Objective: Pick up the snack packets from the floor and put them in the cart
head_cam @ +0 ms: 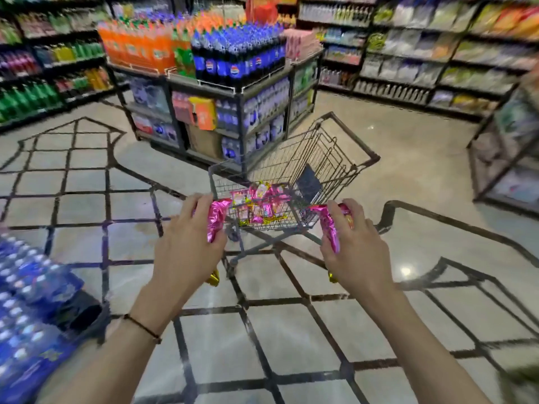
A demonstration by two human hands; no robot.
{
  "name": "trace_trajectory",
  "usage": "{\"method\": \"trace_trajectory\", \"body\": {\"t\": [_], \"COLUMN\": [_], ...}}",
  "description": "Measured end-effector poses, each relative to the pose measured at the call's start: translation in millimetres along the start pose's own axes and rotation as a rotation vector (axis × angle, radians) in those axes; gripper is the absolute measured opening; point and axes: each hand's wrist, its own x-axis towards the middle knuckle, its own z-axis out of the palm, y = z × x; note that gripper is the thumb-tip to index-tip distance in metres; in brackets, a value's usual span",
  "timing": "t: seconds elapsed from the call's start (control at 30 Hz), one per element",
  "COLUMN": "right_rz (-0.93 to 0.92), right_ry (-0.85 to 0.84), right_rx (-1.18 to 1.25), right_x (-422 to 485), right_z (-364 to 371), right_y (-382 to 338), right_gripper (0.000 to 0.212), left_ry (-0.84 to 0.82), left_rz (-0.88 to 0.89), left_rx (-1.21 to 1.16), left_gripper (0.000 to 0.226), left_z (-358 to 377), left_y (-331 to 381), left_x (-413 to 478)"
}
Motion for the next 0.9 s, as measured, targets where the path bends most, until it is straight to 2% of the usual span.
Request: {"method": "trace_trajectory", "body": {"t": [0.2,0.43,0.63,0.9], "right_rz": [0.026,0.012,-0.071,-0.149], "right_ry": [-0.019,-0.12,-0.209,-0.338], "right_rx": [-0.032,-0.051,0.043,0.094], "right_x": [102,212,323,443], "right_z": [36,102,160,223], "right_y": [23,74,121,141], "right_gripper": [0.065,0.063,0.062,0.063], "left_ry": [-0.031,-0.107,-0.172,-0.229], "left_rz": [0.027,0.081,-0.051,-0.191], "left_rx": [0.03,0.055,0.026,0.02], "left_gripper": [0.059,0.063,0.063,0.062], "left_z": [51,142,215,289], "left_y": [6,31,42,33], "left_x": [123,209,292,398]}}
